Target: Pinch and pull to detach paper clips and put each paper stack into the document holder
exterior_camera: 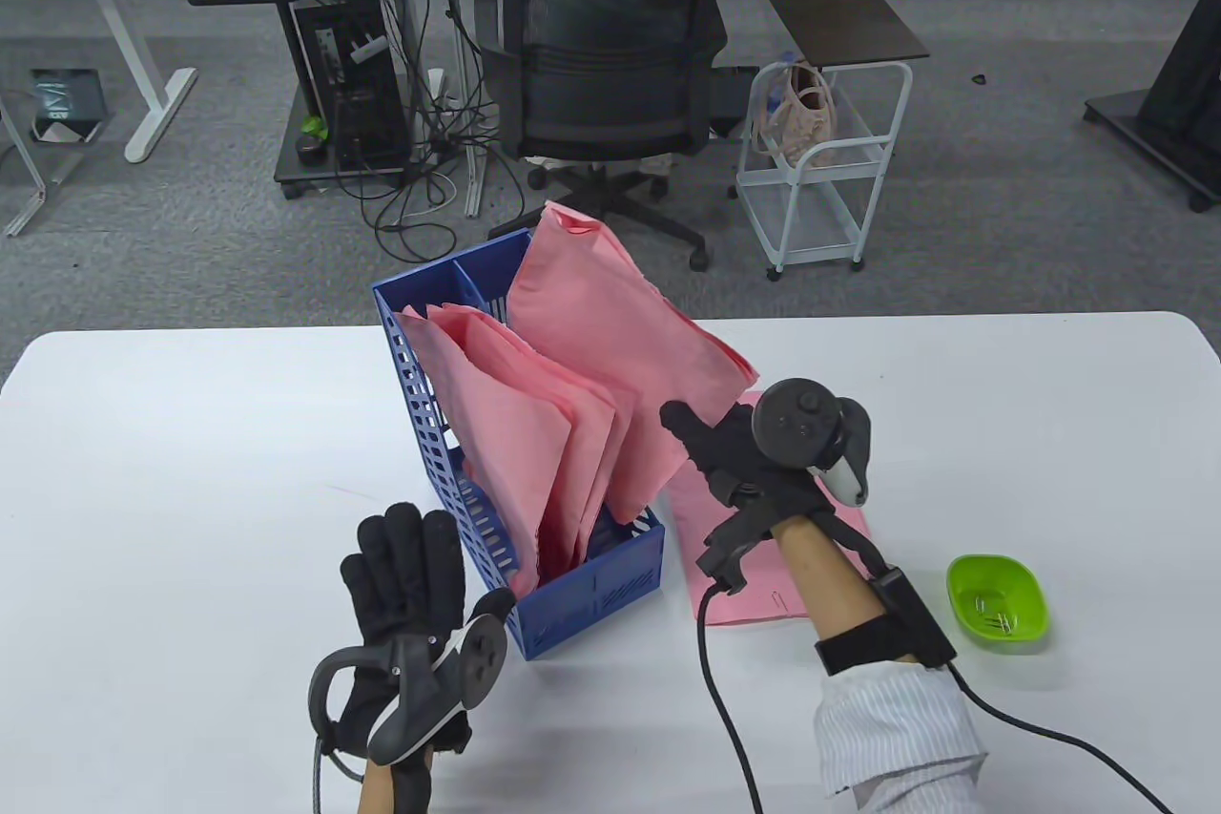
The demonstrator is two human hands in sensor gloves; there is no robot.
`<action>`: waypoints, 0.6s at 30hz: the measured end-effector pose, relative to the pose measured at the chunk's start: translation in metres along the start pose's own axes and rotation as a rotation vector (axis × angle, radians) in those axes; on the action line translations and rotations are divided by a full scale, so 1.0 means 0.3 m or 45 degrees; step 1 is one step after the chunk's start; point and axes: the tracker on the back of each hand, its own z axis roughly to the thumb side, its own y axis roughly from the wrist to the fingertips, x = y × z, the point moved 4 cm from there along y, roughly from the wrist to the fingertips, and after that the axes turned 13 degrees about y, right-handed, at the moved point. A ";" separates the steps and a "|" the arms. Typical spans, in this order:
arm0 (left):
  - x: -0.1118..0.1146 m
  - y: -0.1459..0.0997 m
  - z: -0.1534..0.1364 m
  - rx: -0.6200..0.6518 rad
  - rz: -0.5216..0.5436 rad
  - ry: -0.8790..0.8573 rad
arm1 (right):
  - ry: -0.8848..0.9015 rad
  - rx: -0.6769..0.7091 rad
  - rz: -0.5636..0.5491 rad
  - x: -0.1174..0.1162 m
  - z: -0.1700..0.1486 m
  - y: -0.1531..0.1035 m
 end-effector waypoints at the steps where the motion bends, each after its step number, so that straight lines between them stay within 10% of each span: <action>1: 0.002 -0.001 0.002 0.005 -0.002 -0.005 | -0.012 -0.036 0.022 -0.035 -0.029 0.008; 11: 0.002 -0.001 0.012 0.024 0.008 0.008 | -0.085 -0.178 0.133 -0.184 -0.161 0.022; 18: 0.011 0.000 0.015 0.032 -0.010 0.045 | -0.290 -0.133 0.313 -0.086 -0.126 -0.025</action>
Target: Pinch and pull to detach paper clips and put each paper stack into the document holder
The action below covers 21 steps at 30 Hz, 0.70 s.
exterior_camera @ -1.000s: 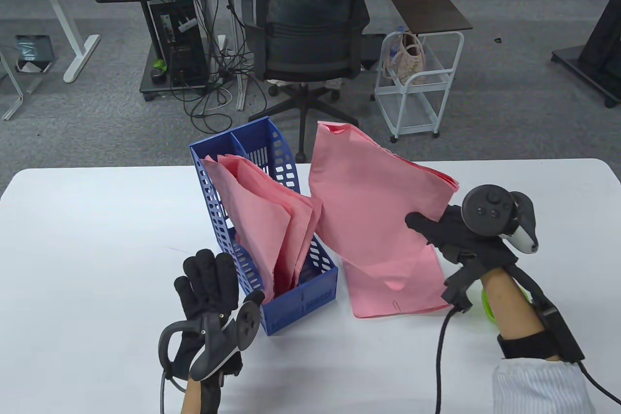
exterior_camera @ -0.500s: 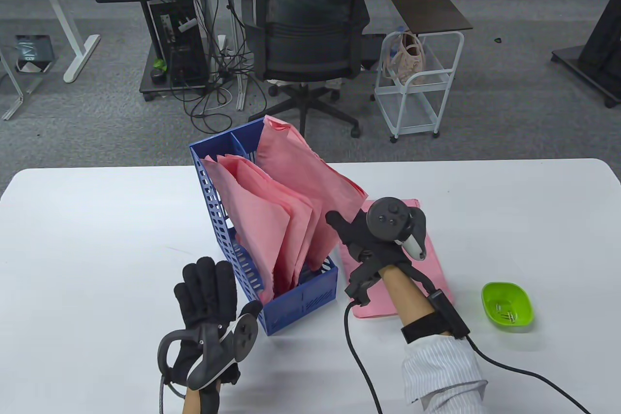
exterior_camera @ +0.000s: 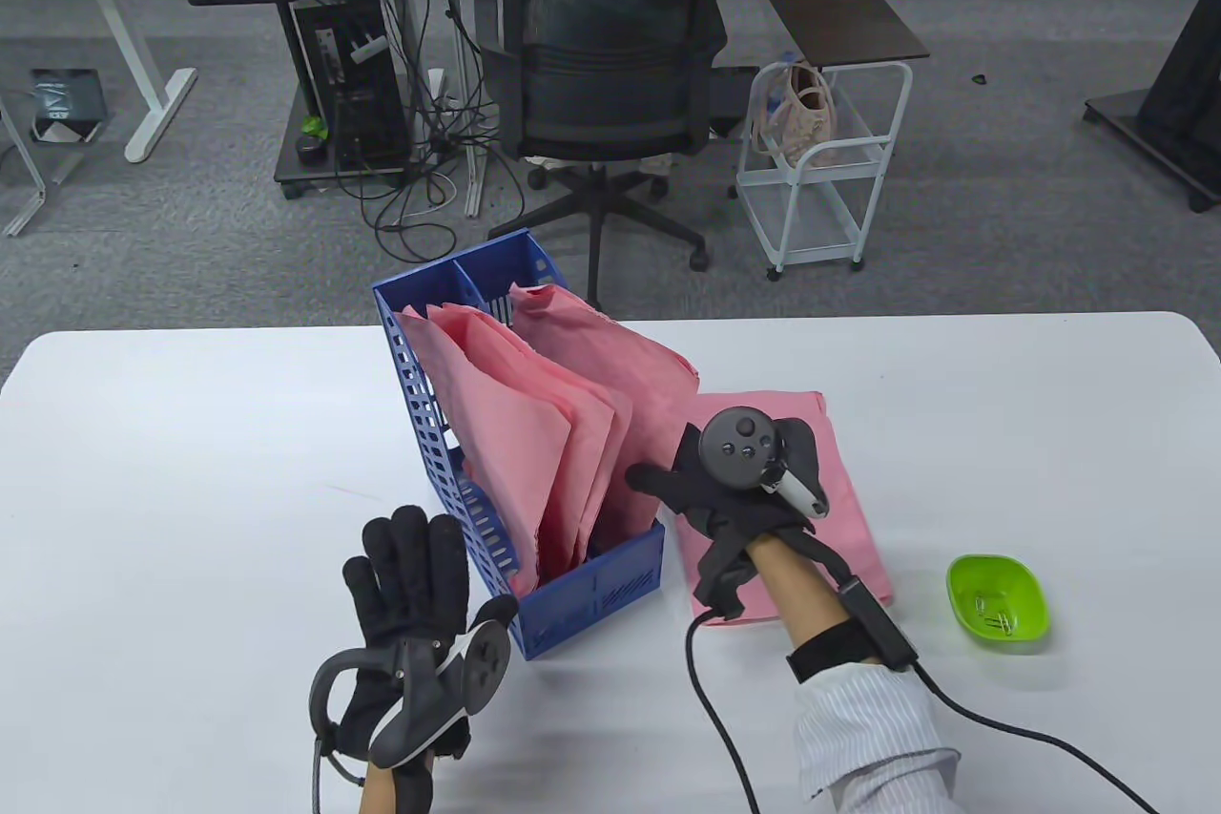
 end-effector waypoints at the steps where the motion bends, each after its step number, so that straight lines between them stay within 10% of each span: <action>1: 0.001 0.001 0.001 0.001 -0.003 0.002 | -0.082 -0.014 0.059 0.011 -0.004 -0.021; 8: 0.001 -0.001 0.004 0.004 -0.010 0.011 | -0.782 -0.218 0.236 0.085 -0.126 -0.157; 21: 0.009 -0.001 0.014 0.022 -0.046 0.044 | -0.935 -0.742 0.571 0.059 -0.462 -0.312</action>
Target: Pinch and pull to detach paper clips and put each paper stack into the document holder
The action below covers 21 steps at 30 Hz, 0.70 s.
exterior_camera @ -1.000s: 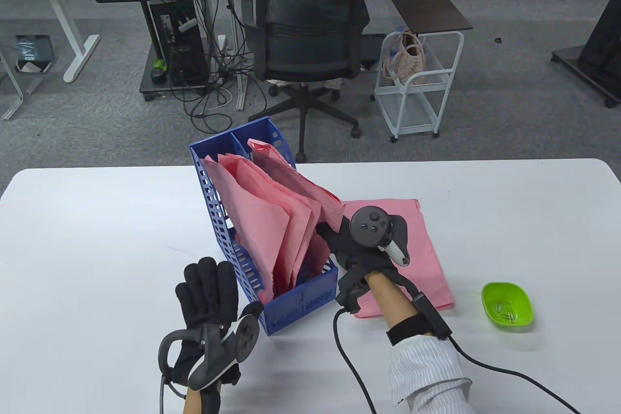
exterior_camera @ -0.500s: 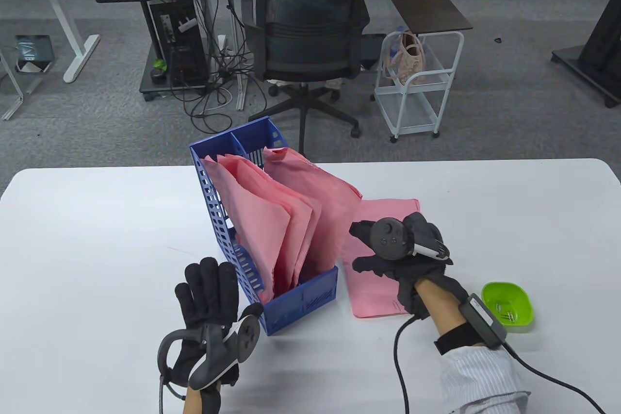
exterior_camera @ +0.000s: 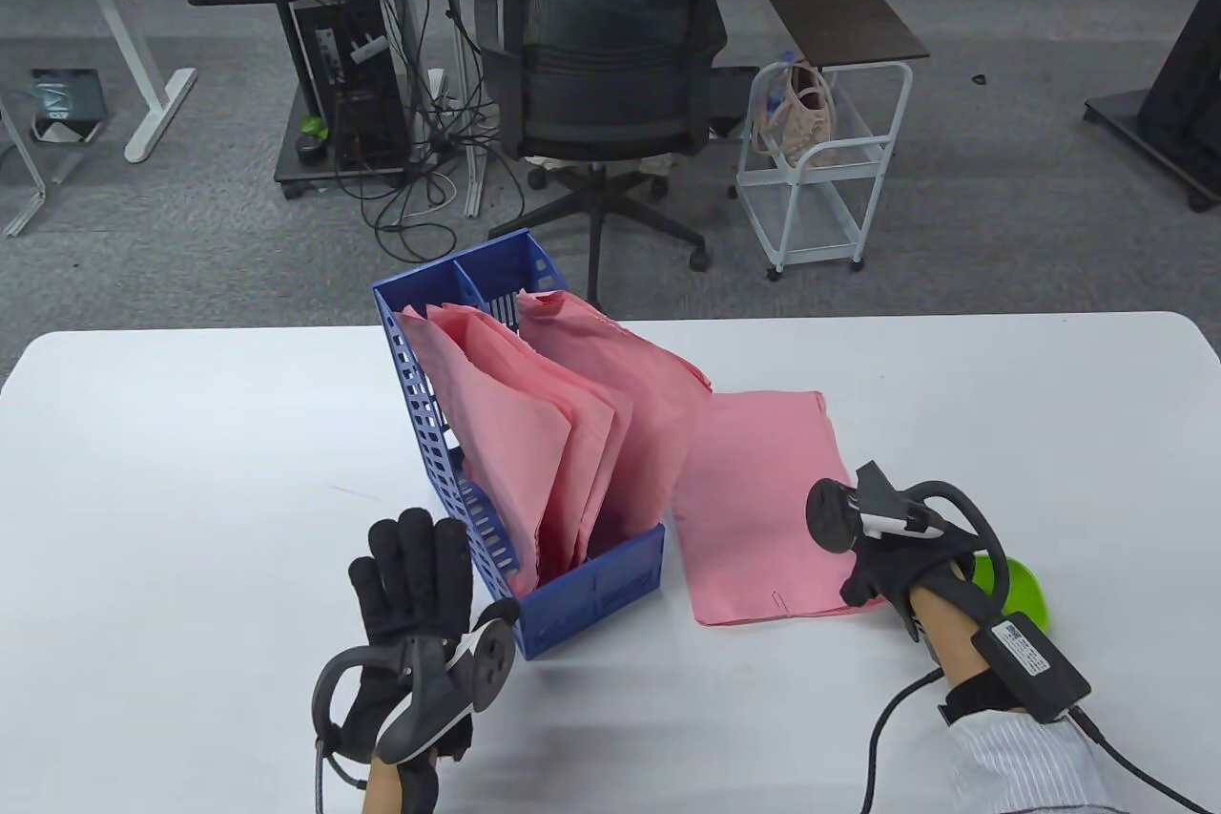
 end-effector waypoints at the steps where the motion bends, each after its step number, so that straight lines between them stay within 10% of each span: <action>1: -0.001 0.000 0.001 0.001 -0.002 0.004 | -0.028 -0.023 0.042 -0.017 -0.005 0.007; 10: -0.002 0.000 0.002 0.005 -0.004 0.018 | -0.082 -0.127 0.222 -0.122 -0.028 0.075; 21: -0.001 -0.001 0.007 0.017 -0.011 0.018 | -0.319 -0.058 0.013 -0.148 0.045 0.029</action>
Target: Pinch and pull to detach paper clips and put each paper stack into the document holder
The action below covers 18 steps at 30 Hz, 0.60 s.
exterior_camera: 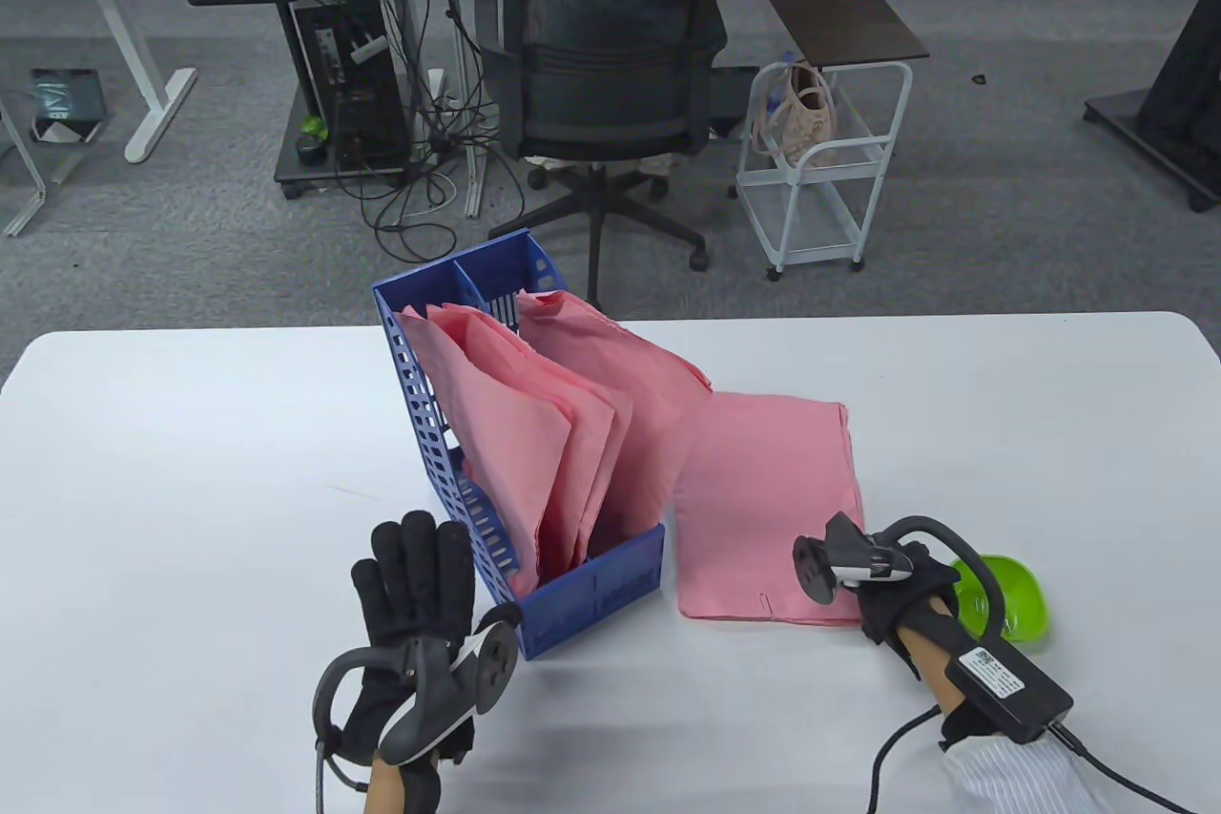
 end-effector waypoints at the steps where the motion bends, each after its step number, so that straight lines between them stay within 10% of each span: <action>1: 0.000 0.000 0.001 0.002 -0.001 0.002 | -0.007 0.002 -0.012 0.000 0.003 -0.004; 18: -0.003 0.000 0.004 0.004 0.014 0.006 | -0.108 0.118 -0.274 -0.009 0.083 -0.064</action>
